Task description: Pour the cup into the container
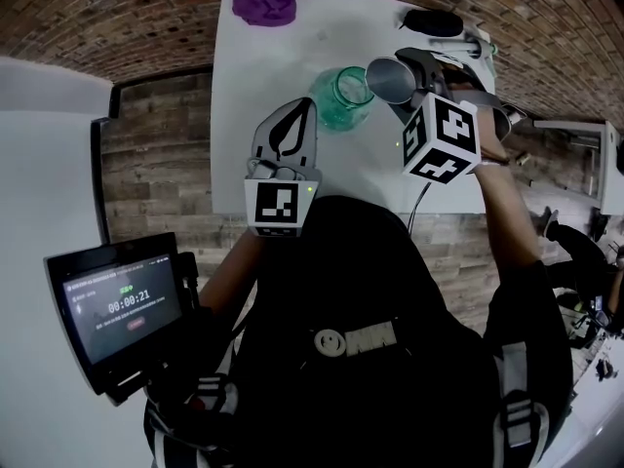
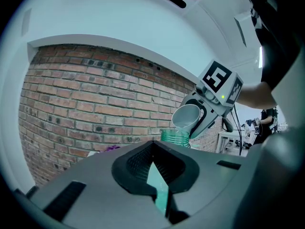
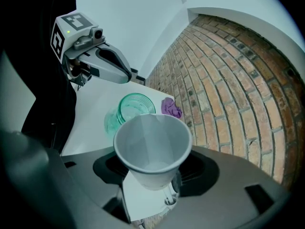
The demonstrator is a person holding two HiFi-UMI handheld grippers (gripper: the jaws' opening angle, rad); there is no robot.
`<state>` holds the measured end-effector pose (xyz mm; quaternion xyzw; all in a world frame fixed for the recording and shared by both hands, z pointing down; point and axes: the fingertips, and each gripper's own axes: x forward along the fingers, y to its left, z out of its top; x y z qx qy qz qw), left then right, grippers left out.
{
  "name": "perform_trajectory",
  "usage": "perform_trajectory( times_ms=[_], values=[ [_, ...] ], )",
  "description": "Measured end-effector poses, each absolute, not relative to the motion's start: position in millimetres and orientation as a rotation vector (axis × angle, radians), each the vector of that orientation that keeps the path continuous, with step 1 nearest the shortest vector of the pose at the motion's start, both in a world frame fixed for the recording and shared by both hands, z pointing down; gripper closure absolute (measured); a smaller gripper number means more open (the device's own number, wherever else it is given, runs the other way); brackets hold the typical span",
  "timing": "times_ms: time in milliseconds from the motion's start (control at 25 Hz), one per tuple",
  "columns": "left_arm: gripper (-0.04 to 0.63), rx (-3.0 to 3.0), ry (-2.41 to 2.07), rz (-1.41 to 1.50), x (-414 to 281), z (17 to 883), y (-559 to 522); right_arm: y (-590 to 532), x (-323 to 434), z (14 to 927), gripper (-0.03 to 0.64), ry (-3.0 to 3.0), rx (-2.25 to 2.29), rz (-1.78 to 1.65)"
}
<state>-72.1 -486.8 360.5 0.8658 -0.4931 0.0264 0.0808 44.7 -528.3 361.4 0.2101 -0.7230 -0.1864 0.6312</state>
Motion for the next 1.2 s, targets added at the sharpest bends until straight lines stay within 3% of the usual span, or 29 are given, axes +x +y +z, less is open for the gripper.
perform_trajectory(
  times_ms=[1200],
  values=[
    [0.597,2.581,-1.482,0.069,-73.2,359.7,-488.0,-533.2,45.8,359.2,0.333,-1.592,0.456,-0.487]
  ],
)
